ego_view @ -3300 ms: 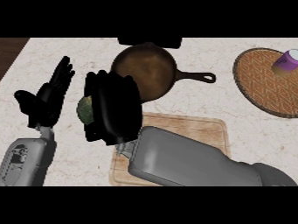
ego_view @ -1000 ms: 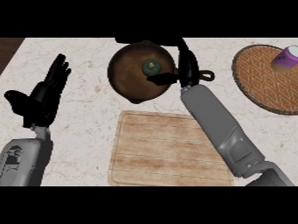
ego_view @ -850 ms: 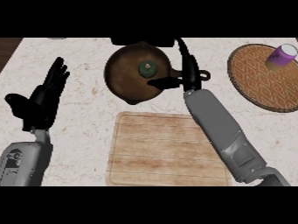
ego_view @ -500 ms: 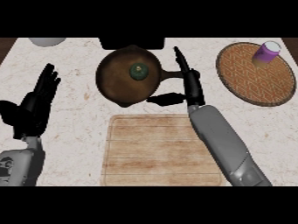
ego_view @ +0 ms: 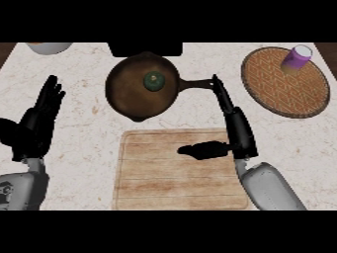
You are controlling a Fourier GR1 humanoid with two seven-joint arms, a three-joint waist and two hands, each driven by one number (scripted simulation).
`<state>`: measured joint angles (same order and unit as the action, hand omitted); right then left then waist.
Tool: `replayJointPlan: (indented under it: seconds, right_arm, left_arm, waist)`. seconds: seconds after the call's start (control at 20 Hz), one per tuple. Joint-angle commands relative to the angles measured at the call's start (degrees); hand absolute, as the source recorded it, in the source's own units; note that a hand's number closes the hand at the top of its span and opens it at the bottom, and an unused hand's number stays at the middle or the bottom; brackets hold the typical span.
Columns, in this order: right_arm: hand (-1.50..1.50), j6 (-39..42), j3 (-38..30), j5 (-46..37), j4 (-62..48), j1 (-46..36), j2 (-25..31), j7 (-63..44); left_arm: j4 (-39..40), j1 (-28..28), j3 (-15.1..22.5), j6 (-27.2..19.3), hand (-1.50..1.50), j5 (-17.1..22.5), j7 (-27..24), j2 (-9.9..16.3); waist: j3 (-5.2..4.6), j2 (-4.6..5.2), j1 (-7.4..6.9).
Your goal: Pick the squash from the cutting board and place it in the pan
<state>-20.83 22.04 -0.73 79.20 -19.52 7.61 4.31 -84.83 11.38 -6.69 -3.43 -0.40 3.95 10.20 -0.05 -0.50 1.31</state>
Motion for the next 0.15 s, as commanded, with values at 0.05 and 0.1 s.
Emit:
replayJointPlan:
  seconds: [0.05, 0.1]
  right_arm:
    - [-1.50, -1.53, 3.69, -6.92, 12.79, 6.75, 2.12, -9.12]
    - [-1.50, 0.69, 1.59, -5.47, 16.44, 7.89, 5.64, -10.45]
  left_arm:
    - [3.23, 3.57, -0.13, 0.39, 0.00, -0.14, 0.13, -0.10]
    - [2.24, 5.81, 0.45, -0.70, 0.00, -0.63, 4.01, -0.31]
  waist:
    - [0.02, 0.40, -0.85]
    - [0.03, 0.36, -0.67]
